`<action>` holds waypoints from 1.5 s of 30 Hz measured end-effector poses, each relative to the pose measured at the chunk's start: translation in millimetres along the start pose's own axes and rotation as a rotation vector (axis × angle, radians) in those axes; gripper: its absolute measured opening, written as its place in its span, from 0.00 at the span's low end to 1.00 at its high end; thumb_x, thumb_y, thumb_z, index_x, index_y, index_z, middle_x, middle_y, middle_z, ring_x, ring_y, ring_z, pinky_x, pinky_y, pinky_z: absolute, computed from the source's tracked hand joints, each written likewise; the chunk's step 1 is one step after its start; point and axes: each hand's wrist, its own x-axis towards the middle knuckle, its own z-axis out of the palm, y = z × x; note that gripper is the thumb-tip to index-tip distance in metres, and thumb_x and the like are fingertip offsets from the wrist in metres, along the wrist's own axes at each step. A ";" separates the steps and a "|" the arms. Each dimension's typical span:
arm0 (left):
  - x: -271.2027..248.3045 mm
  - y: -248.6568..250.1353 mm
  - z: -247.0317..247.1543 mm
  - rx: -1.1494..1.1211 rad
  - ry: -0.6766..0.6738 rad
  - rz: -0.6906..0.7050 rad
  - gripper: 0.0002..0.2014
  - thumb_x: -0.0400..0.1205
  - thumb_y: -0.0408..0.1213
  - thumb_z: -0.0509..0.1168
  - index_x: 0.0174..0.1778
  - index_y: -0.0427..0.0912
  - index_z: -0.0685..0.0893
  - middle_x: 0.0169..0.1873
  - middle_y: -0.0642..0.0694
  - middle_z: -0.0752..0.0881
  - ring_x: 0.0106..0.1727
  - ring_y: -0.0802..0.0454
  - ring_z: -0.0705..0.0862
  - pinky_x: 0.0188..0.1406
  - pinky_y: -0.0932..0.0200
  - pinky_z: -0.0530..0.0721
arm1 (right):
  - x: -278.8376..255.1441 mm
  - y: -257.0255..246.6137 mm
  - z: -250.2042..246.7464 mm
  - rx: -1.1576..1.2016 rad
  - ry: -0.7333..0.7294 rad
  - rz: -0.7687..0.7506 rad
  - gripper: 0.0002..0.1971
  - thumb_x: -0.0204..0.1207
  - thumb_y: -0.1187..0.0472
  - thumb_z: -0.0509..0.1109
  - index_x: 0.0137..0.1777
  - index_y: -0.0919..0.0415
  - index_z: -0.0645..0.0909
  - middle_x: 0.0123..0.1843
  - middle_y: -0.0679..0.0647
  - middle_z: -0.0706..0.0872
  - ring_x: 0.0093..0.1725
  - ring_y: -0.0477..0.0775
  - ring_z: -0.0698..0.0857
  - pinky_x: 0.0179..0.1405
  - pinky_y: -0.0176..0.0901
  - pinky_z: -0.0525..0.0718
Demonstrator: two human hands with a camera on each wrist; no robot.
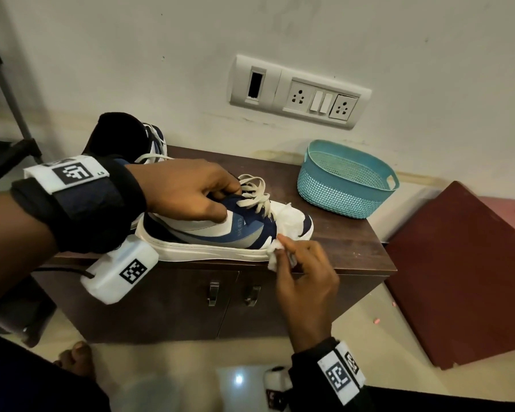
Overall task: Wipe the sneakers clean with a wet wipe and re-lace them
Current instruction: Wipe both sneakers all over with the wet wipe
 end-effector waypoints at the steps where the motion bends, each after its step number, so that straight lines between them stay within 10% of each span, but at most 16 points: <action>1: 0.4 -0.6 0.1 0.009 0.001 0.000 0.10 0.75 0.47 0.64 0.44 0.46 0.83 0.31 0.42 0.83 0.33 0.41 0.79 0.39 0.36 0.80 | 7.3 5.1 -1.0 0.000 0.024 0.020 0.13 0.77 0.71 0.78 0.59 0.60 0.92 0.46 0.51 0.86 0.43 0.40 0.83 0.47 0.19 0.75; 21: 0.7 -2.7 1.2 0.049 0.036 -0.006 0.07 0.75 0.49 0.63 0.40 0.52 0.80 0.29 0.50 0.83 0.29 0.53 0.78 0.35 0.49 0.79 | 44.4 15.6 -6.6 0.047 0.114 0.024 0.10 0.77 0.73 0.76 0.54 0.63 0.91 0.52 0.53 0.89 0.52 0.44 0.88 0.54 0.32 0.83; 30: 0.9 -2.3 -0.5 0.073 0.013 -0.011 0.10 0.75 0.49 0.62 0.42 0.47 0.81 0.29 0.45 0.81 0.30 0.48 0.76 0.36 0.43 0.78 | 70.4 19.0 -21.9 -0.217 -0.246 -0.207 0.08 0.77 0.70 0.77 0.53 0.60 0.93 0.49 0.53 0.90 0.49 0.53 0.88 0.52 0.44 0.85; 36: 0.1 -5.3 -0.8 0.101 0.036 0.044 0.04 0.78 0.47 0.63 0.44 0.54 0.81 0.32 0.52 0.81 0.33 0.52 0.79 0.34 0.54 0.77 | 148.2 21.2 -65.0 -0.315 -0.640 0.042 0.09 0.78 0.64 0.76 0.46 0.47 0.94 0.43 0.43 0.93 0.44 0.43 0.89 0.48 0.43 0.85; 45: 11.2 -6.7 -10.3 0.323 0.058 0.046 0.17 0.85 0.42 0.64 0.69 0.62 0.78 0.46 0.66 0.83 0.44 0.65 0.80 0.43 0.67 0.72 | 186.5 19.5 -77.1 -0.152 -0.911 -0.190 0.12 0.78 0.68 0.76 0.46 0.47 0.92 0.49 0.41 0.92 0.52 0.43 0.89 0.48 0.36 0.85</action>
